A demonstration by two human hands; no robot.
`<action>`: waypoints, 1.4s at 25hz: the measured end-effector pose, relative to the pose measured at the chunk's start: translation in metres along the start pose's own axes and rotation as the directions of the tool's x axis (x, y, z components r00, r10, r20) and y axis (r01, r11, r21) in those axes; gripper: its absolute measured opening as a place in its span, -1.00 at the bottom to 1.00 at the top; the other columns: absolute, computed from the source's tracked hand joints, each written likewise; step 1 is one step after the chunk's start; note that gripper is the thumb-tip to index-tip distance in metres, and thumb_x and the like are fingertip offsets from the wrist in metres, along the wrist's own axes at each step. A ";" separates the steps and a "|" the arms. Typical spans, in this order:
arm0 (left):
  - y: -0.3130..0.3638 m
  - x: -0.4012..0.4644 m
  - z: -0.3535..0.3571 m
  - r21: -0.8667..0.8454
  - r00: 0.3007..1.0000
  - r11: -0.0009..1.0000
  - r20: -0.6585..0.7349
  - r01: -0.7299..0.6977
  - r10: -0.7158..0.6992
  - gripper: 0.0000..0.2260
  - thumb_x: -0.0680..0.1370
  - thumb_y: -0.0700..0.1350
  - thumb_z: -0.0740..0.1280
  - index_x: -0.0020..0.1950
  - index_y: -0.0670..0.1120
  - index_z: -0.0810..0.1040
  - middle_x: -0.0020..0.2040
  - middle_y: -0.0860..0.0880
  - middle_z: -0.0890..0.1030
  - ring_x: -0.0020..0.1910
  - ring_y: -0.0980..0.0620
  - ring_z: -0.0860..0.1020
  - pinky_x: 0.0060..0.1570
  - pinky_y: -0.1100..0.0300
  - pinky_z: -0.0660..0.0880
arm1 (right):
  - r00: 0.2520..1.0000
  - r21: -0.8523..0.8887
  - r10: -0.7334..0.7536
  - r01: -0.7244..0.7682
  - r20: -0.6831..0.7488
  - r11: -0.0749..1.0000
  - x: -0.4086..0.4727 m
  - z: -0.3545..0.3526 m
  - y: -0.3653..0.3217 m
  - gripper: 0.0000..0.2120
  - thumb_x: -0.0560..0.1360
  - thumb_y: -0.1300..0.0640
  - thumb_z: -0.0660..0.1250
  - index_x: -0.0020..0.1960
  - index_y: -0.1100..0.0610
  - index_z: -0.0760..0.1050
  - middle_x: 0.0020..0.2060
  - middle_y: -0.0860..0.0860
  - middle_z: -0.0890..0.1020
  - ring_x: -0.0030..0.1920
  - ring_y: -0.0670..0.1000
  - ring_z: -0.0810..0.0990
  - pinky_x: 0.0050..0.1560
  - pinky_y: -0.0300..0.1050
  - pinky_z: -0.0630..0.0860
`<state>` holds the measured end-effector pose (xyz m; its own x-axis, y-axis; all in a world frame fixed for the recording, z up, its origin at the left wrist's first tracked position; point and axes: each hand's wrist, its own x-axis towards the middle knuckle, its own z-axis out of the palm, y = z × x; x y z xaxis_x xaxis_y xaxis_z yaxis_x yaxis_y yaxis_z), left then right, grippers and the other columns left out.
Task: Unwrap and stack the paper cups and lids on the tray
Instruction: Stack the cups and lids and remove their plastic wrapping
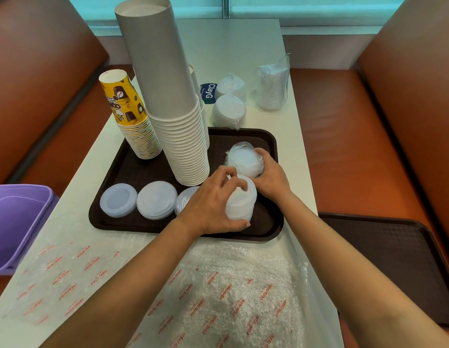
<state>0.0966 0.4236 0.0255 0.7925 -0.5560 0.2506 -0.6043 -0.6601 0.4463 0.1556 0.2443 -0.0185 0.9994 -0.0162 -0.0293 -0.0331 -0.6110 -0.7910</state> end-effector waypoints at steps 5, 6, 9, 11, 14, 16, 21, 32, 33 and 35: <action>-0.002 0.000 0.001 0.082 1.000 0.997 0.017 -0.016 0.014 -0.36 0.24 0.21 0.44 0.27 0.13 0.35 0.18 0.01 0.28 -0.04 0.13 0.29 0.00 0.18 0.29 | 1.000 -0.015 0.000 0.000 0.007 1.000 0.001 -0.001 0.000 -0.19 0.30 -0.10 0.53 0.42 0.03 0.24 0.30 0.02 0.47 0.25 0.09 0.46 0.22 -0.03 0.42; -0.003 0.000 0.001 0.083 1.000 0.996 0.017 -0.026 0.024 -0.38 0.25 0.21 0.42 0.26 0.12 0.38 0.16 0.00 0.34 -0.07 0.14 0.32 -0.03 0.19 0.29 | 1.000 -0.018 -0.001 0.001 0.005 1.000 0.001 0.000 0.000 -0.19 0.29 -0.11 0.53 0.42 0.03 0.24 0.30 0.02 0.47 0.26 0.08 0.46 0.23 -0.03 0.42; -0.005 0.001 0.003 0.124 0.998 0.990 -0.006 -0.063 0.064 -0.46 0.29 0.24 0.32 0.24 0.13 0.40 0.08 0.02 0.49 -0.05 0.10 0.44 0.02 0.16 0.24 | 1.000 -0.018 0.001 -0.001 -0.006 1.000 0.001 0.000 0.001 -0.19 0.28 -0.12 0.54 0.42 0.02 0.25 0.30 0.00 0.47 0.26 0.07 0.46 0.24 -0.03 0.42; -0.005 0.001 0.004 0.126 0.996 0.988 -0.021 -0.087 0.091 -0.47 0.29 0.27 0.30 0.23 0.15 0.40 0.07 0.05 0.50 -0.01 0.11 0.43 0.07 0.15 0.20 | 1.000 -0.017 -0.003 0.003 -0.010 1.000 0.000 0.000 0.000 -0.20 0.28 -0.11 0.54 0.40 0.03 0.26 0.29 -0.01 0.48 0.25 0.06 0.46 0.23 -0.05 0.41; -0.003 0.002 0.000 0.150 0.990 0.983 -0.068 -0.110 0.121 -0.41 0.25 0.33 0.33 0.23 0.17 0.39 0.15 0.06 0.39 0.02 0.12 0.34 0.08 0.15 0.17 | 1.000 -0.017 -0.011 0.011 -0.005 1.000 0.000 -0.001 0.000 -0.21 0.29 -0.08 0.54 0.41 0.04 0.26 0.29 0.01 0.48 0.25 0.07 0.47 0.22 -0.05 0.42; -0.001 0.005 -0.007 0.160 0.996 0.985 -0.039 -0.067 0.074 -0.31 0.22 0.38 0.34 0.29 0.17 0.34 0.23 0.06 0.29 0.16 0.05 0.30 0.16 0.07 0.21 | 1.000 -0.018 -0.014 0.014 0.001 1.000 0.000 0.000 0.001 -0.21 0.31 -0.08 0.52 0.42 0.05 0.24 0.30 0.03 0.47 0.26 0.08 0.47 0.23 -0.03 0.42; 0.006 0.017 -0.017 0.238 0.928 0.970 0.350 0.042 -0.126 -0.15 0.29 0.27 0.47 0.46 0.25 0.08 0.45 0.05 0.15 0.33 0.01 0.28 0.24 0.11 0.30 | 1.000 -0.011 -0.017 0.017 0.006 1.000 0.001 -0.001 0.001 -0.24 0.32 -0.06 0.51 0.41 0.04 0.25 0.29 0.02 0.48 0.24 0.08 0.47 0.22 -0.03 0.43; 0.019 0.018 -0.027 0.185 0.994 0.983 0.103 0.007 -0.026 -0.34 0.41 0.39 0.14 0.43 0.10 0.31 0.37 -0.05 0.35 0.29 -0.03 0.37 0.18 0.04 0.38 | 1.000 0.002 0.004 -0.004 0.012 1.000 0.001 0.000 0.002 -0.23 0.29 -0.12 0.51 0.40 -0.01 0.26 0.24 -0.01 0.52 0.21 0.05 0.50 0.19 -0.04 0.44; 0.021 0.028 -0.031 0.099 1.000 0.995 -0.011 0.019 -0.018 -0.43 0.46 0.30 0.16 0.37 0.04 0.39 0.31 -0.07 0.41 0.21 -0.02 0.43 0.10 0.07 0.42 | 1.000 0.008 0.003 -0.003 0.010 1.000 0.002 0.001 0.002 -0.23 0.29 -0.13 0.50 0.39 -0.02 0.26 0.24 -0.01 0.52 0.21 0.05 0.51 0.17 -0.06 0.43; 0.020 0.062 -0.035 -0.061 0.995 0.995 -0.068 0.073 -0.077 -0.67 0.54 0.05 0.24 0.23 -0.06 0.52 0.18 -0.05 0.51 0.09 0.00 0.51 0.01 0.12 0.47 | 1.000 0.017 0.009 -0.009 0.015 1.000 0.001 0.000 0.001 -0.23 0.30 -0.11 0.51 0.40 -0.02 0.25 0.24 -0.02 0.52 0.21 0.05 0.51 0.17 -0.08 0.44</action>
<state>0.1362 0.3934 0.0801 0.8405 -0.4678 0.2734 -0.5387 -0.6669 0.5149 0.1569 0.2437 -0.0196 0.9989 -0.0103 -0.0453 -0.0424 -0.5976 -0.8006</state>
